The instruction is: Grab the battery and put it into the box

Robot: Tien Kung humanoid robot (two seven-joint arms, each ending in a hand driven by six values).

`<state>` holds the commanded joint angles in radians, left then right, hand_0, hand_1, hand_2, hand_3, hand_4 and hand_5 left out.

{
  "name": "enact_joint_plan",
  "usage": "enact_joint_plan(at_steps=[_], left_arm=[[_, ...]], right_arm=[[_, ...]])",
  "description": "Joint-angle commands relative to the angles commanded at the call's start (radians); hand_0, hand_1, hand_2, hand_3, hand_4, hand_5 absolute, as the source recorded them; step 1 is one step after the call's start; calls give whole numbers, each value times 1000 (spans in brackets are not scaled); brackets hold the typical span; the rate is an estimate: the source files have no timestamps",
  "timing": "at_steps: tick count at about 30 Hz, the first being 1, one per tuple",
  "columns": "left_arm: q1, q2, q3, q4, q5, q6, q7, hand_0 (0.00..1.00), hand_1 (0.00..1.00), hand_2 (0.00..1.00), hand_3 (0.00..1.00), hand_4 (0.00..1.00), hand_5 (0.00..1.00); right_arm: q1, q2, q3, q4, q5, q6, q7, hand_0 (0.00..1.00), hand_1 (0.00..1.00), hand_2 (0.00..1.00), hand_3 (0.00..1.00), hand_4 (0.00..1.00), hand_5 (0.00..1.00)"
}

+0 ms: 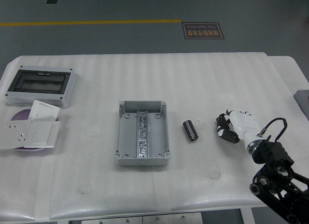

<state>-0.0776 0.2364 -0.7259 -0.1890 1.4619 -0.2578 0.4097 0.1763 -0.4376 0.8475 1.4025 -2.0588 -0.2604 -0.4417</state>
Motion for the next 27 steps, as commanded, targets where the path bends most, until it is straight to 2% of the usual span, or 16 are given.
enact_joint_plan(at_steps=[8, 13, 16, 20, 25, 26, 27], left_arm=[[2, -2, -8, 0, 8, 5, -2, 639, 614, 563, 614, 561, 27], [5, -3, -16, -1, 18, 5, -1, 639, 614, 563, 614, 561, 27], [8, -4, -24, -1, 25, 4, 1, 639, 612, 565, 614, 550, 18], [11, -3, -38, 0, 31, 0, 6, 640, 611, 565, 612, 545, 16], [13, -2, -44, 0, 31, -3, 9, 640, 611, 565, 612, 545, 16], [13, -1, -44, -1, 30, -3, 10, 640, 610, 563, 610, 536, 18], [14, -1, -44, -1, 30, -3, 10, 640, 610, 563, 610, 536, 18]], right_arm=[[40, 5, 7, 51, 54, -29, 19, 908, 586, 292, 704, 355, 234], [90, 27, -8, 117, 147, -56, 52, 908, 586, 292, 704, 355, 234], [119, 41, -34, 170, 239, -94, 108, 905, 585, 293, 705, 355, 235], [161, 60, -93, 202, 388, -132, 207, 903, 583, 294, 705, 358, 231], [200, 87, -158, 178, 574, -101, 320, 903, 583, 294, 705, 358, 231], [205, 90, -170, 171, 601, -92, 332, 895, 604, 393, 708, 388, 247], [209, 92, -181, 164, 628, -87, 339, 895, 604, 393, 708, 388, 247]])
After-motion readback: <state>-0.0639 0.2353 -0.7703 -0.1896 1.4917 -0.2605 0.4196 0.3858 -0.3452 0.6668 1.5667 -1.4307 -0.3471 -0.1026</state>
